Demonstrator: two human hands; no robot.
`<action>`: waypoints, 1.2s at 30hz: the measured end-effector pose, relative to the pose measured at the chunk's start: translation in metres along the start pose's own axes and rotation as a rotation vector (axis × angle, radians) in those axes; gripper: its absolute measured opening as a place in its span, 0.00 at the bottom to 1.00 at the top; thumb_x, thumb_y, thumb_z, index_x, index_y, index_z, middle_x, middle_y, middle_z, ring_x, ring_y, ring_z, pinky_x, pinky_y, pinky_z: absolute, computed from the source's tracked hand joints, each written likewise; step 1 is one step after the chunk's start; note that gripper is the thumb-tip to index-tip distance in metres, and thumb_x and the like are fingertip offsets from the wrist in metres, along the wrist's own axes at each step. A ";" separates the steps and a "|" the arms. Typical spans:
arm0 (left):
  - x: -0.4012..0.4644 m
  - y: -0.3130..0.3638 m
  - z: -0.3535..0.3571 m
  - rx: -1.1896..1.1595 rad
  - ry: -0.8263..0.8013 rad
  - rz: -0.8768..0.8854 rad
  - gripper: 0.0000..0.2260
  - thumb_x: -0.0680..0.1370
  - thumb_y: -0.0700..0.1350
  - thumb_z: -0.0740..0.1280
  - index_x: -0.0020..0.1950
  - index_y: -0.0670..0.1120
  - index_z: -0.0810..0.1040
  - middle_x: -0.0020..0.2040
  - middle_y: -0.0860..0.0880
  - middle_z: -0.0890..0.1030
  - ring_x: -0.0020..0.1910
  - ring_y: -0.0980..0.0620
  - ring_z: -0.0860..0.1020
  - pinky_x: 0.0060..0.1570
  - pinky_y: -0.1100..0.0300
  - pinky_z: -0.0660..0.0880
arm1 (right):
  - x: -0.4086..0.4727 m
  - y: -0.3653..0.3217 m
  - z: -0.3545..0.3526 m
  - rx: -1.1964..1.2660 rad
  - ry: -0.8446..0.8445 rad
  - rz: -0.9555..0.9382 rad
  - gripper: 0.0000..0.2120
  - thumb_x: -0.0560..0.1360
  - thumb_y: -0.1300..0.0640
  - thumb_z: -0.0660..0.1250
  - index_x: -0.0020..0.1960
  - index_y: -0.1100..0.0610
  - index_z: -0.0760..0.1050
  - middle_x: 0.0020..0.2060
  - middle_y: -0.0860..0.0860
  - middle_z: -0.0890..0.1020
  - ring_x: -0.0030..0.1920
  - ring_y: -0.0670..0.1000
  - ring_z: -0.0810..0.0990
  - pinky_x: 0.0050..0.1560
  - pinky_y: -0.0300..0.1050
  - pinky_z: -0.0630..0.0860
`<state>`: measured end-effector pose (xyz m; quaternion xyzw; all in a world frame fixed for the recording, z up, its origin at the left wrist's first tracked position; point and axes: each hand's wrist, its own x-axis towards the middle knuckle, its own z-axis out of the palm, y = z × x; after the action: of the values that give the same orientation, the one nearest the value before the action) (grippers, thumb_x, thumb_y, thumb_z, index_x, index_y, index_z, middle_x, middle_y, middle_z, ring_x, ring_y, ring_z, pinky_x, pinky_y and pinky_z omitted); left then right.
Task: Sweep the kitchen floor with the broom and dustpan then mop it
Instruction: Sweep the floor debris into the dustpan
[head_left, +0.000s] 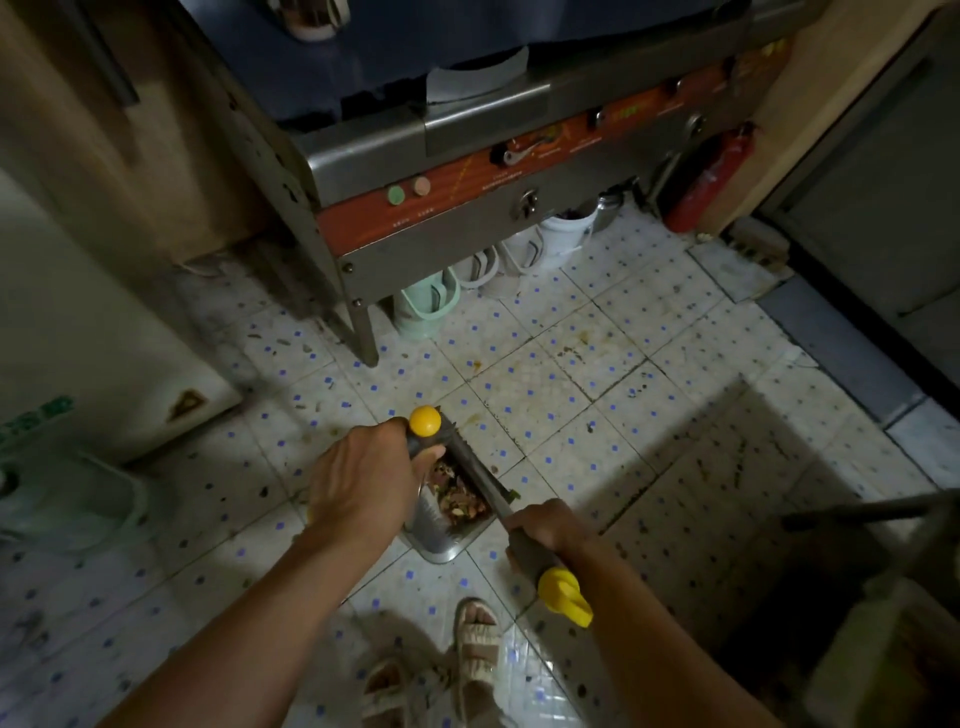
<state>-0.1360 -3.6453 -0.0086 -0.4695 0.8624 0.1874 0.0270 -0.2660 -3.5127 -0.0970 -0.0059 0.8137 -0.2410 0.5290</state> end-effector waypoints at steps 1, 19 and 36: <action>-0.005 -0.004 -0.002 -0.006 0.002 0.010 0.14 0.76 0.61 0.63 0.45 0.51 0.75 0.42 0.50 0.81 0.38 0.51 0.75 0.32 0.61 0.64 | -0.004 0.003 0.003 0.012 0.023 -0.007 0.11 0.76 0.62 0.64 0.55 0.66 0.76 0.50 0.62 0.81 0.41 0.55 0.79 0.34 0.41 0.75; -0.044 -0.066 -0.028 -0.051 0.078 -0.010 0.17 0.74 0.63 0.63 0.48 0.51 0.78 0.41 0.50 0.81 0.41 0.50 0.79 0.37 0.57 0.75 | 0.037 0.019 0.003 0.140 0.116 0.053 0.14 0.80 0.65 0.58 0.36 0.56 0.66 0.36 0.52 0.72 0.33 0.47 0.73 0.32 0.36 0.73; -0.090 -0.086 -0.047 0.070 0.102 -0.155 0.17 0.74 0.65 0.62 0.47 0.52 0.76 0.40 0.50 0.79 0.41 0.50 0.78 0.36 0.60 0.72 | 0.032 0.008 0.056 0.012 -0.083 0.010 0.06 0.78 0.64 0.60 0.44 0.64 0.73 0.34 0.56 0.76 0.33 0.53 0.76 0.37 0.44 0.75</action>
<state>-0.0094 -3.6314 0.0292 -0.5427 0.8296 0.1304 0.0138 -0.2298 -3.5353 -0.1458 -0.0084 0.7896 -0.2428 0.5635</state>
